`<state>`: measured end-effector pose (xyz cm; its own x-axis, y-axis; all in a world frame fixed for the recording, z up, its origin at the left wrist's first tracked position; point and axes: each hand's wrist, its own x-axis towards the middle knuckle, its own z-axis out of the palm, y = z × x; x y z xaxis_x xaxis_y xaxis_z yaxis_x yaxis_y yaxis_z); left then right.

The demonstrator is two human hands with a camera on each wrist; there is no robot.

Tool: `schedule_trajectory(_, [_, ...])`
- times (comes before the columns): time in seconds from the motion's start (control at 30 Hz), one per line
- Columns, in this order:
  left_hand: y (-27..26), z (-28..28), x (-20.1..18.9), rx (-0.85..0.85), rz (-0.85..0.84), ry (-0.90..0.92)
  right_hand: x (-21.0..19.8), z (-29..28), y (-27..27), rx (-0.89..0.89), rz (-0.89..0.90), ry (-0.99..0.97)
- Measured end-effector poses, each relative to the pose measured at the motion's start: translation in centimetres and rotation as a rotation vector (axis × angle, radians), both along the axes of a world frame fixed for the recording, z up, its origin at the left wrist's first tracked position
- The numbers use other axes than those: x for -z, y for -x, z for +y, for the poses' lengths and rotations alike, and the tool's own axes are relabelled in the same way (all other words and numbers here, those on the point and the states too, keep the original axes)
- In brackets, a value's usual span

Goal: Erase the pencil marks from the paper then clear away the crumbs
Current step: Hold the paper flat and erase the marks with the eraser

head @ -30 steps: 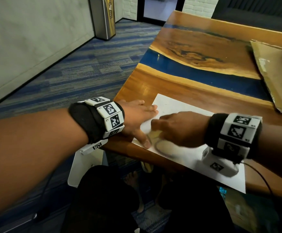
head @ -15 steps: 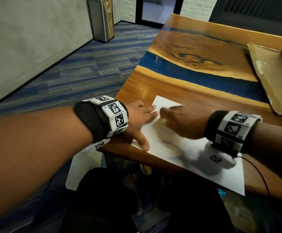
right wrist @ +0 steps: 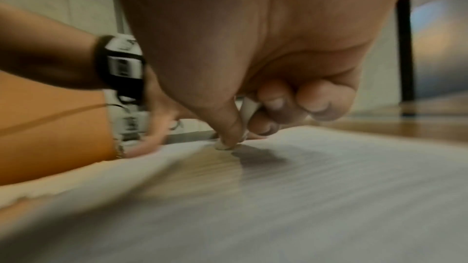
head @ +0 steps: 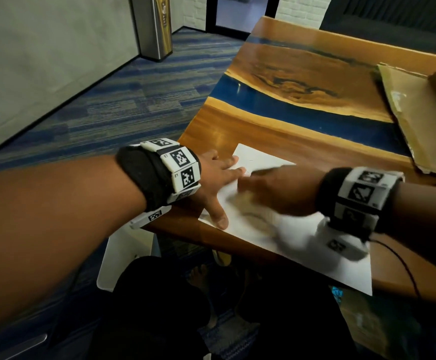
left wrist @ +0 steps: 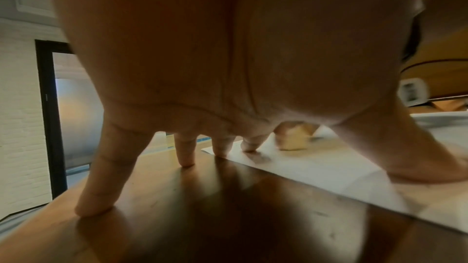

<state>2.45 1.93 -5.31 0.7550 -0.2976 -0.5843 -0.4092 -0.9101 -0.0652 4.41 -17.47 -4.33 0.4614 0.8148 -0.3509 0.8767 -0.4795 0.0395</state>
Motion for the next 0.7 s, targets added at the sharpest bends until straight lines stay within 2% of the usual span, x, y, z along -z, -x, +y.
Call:
schedule_trajectory(0.07, [0.0, 0.0, 0.0, 0.011, -0.01, -0.005, -0.1, -0.3, -1.8, 0.109, -0.131, -0.003])
schedule_trajectory(0.1, [0.1, 0.0, 0.0, 0.011, -0.011, -0.006, 0.0, -0.3, -1.6, 0.096, -0.145, -0.019])
schedule_trajectory(0.23, [0.1, -0.1, -0.2, -0.007, 0.005, -0.001, 0.4, 0.0, 1.6, -0.136, 0.103, -0.049])
schedule_trajectory(0.37, [0.2, -0.1, -0.1, 0.009, -0.011, -0.011, 0.1, -0.5, -1.9, 0.087, -0.119, -0.032])
schedule_trajectory(0.4, [0.2, -0.1, -0.1, 0.005, -0.011, -0.011, 0.1, -0.6, -1.7, 0.094, -0.121, -0.047])
schedule_trajectory(0.53, [0.2, -0.2, -0.2, -0.018, 0.008, 0.003, 0.5, -0.3, 1.9, -0.111, 0.103, -0.043])
schedule_trajectory(0.67, [0.2, -0.1, -0.1, -0.014, -0.001, -0.003, 0.0, -0.9, -1.4, 0.101, -0.14, 0.02])
schedule_trajectory(0.7, [0.2, -0.1, -0.1, -0.015, 0.001, -0.003, 0.0, -0.9, -1.1, 0.099, -0.146, 0.021])
